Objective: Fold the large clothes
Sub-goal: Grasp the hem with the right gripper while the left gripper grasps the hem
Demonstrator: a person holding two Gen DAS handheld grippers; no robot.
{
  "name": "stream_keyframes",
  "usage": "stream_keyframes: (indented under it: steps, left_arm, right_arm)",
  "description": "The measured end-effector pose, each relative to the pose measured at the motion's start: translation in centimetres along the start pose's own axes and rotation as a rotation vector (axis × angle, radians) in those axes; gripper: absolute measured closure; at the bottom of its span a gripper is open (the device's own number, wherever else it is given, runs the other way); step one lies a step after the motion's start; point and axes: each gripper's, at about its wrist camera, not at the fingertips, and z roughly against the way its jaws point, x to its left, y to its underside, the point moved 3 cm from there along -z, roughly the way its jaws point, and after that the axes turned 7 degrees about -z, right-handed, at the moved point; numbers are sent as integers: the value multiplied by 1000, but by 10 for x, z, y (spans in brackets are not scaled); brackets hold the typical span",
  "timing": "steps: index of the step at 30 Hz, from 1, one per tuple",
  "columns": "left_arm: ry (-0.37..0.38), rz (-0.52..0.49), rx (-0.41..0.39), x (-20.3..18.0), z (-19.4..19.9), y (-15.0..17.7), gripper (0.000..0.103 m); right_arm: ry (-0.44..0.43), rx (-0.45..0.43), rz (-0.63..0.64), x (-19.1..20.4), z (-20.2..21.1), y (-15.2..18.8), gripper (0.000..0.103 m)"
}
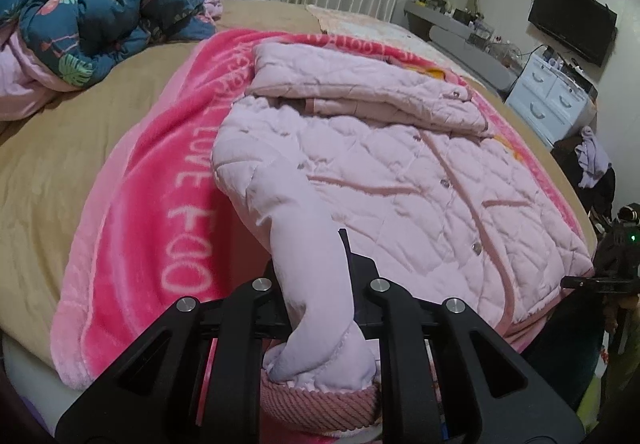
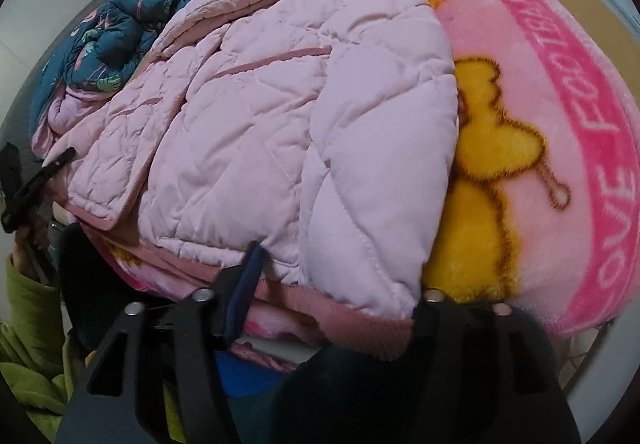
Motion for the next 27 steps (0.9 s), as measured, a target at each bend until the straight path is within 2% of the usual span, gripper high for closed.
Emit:
stream_keyframes:
  steps: [1, 3, 7, 11, 18, 27]
  left_arm:
    - [0, -2, -4, -1, 1, -1, 95]
    - [-2, -5, -15, -2, 3, -5, 95]
    - [-7, -12, -35, -4, 6, -14, 95]
    - [-20, -25, -48, -7, 8, -24, 95]
    - [-27, -38, -76, -7, 10, -42, 95]
    - [-31, -36, -111, -4, 10, -71, 95]
  right_arm:
    - [-28, -50, -2, 1, 9, -4, 83]
    - [-64, -132, 3, 4, 27, -12, 88]
    - [-93, -258, 46, 21, 55, -27, 90]
    - [-120, -336, 52, 27, 68, -42, 90]
    - [-158, -410, 30, 28, 79, -70, 91]
    - [-183, -459, -16, 21, 86, -91, 91]
